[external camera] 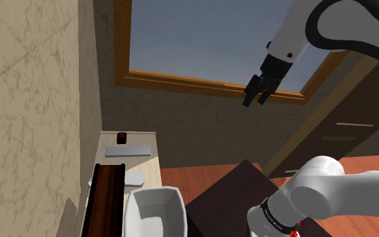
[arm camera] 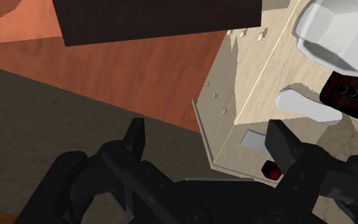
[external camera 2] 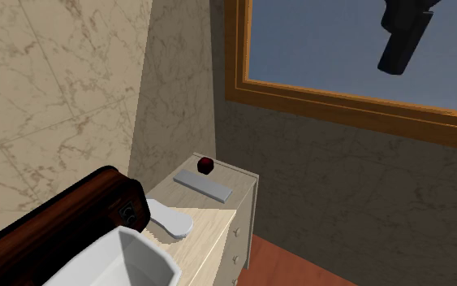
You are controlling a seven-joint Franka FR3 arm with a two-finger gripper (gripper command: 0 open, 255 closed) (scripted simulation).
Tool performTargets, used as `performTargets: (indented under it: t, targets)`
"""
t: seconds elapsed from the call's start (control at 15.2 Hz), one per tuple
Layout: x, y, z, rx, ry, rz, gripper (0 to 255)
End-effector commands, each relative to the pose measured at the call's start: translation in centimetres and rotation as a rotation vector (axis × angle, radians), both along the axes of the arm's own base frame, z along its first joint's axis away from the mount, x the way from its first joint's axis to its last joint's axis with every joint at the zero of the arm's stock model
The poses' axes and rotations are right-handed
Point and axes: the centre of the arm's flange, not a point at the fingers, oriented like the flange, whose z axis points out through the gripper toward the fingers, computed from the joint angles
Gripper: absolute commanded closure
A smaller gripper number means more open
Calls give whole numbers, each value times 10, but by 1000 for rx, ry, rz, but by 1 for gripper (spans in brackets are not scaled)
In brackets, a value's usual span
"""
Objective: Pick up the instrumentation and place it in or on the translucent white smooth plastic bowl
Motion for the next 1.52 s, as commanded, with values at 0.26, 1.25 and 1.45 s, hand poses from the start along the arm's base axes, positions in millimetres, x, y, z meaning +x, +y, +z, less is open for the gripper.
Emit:
performTargets:
  t: [0.26, 1.25, 1.45]
  targets:
    - [38, 10, -36, -2, -4, 90, 0]
    - [168, 76, -170, -10, -17, 427, 0]
    - [192, 94, -197, -12, -19, 494, 0]
